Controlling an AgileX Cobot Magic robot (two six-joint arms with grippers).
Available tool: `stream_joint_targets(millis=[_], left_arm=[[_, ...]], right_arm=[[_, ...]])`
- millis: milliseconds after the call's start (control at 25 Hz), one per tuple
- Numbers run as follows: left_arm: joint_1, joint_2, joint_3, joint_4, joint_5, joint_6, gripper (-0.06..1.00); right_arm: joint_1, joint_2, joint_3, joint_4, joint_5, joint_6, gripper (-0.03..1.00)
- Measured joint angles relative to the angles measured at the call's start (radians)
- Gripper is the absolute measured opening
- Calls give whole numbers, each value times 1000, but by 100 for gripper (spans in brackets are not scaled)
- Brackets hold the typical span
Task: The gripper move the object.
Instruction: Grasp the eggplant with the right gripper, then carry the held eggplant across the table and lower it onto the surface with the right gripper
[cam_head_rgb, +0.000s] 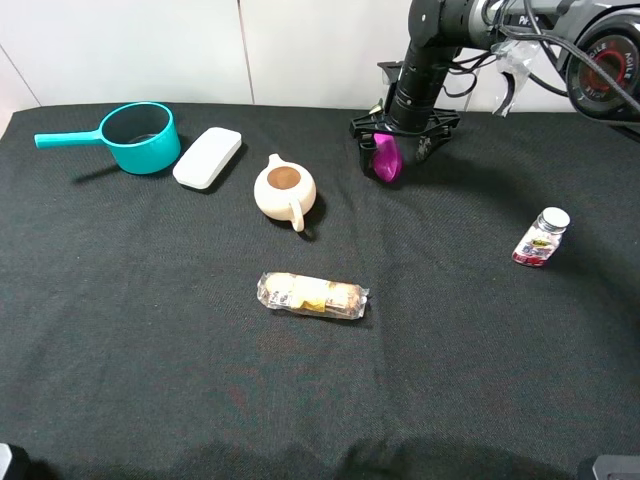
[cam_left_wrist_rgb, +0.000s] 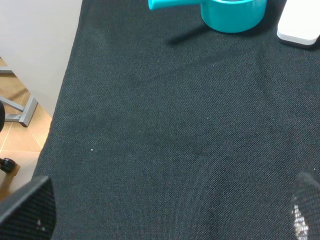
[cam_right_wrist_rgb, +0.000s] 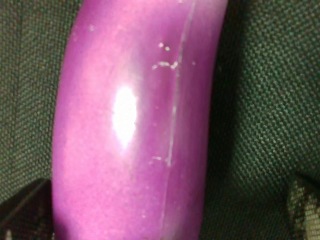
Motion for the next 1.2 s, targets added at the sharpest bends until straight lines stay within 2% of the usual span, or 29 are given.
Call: stream_joint_targets(millis=[280,480,840,1200], left_arm=[[0,0,0,0,0,0,99],[0,0,0,0,0,0,99],[0,0,0,0,0,0,99],[0,0,0,0,0,0,99]], right_arm=[[0,7,0,0,-12,0,69],[0,10,0,-1,-20,0,56],[0,10,0,-2,-37,-3,39],[0,10,0,-4,-37,-3,39]])
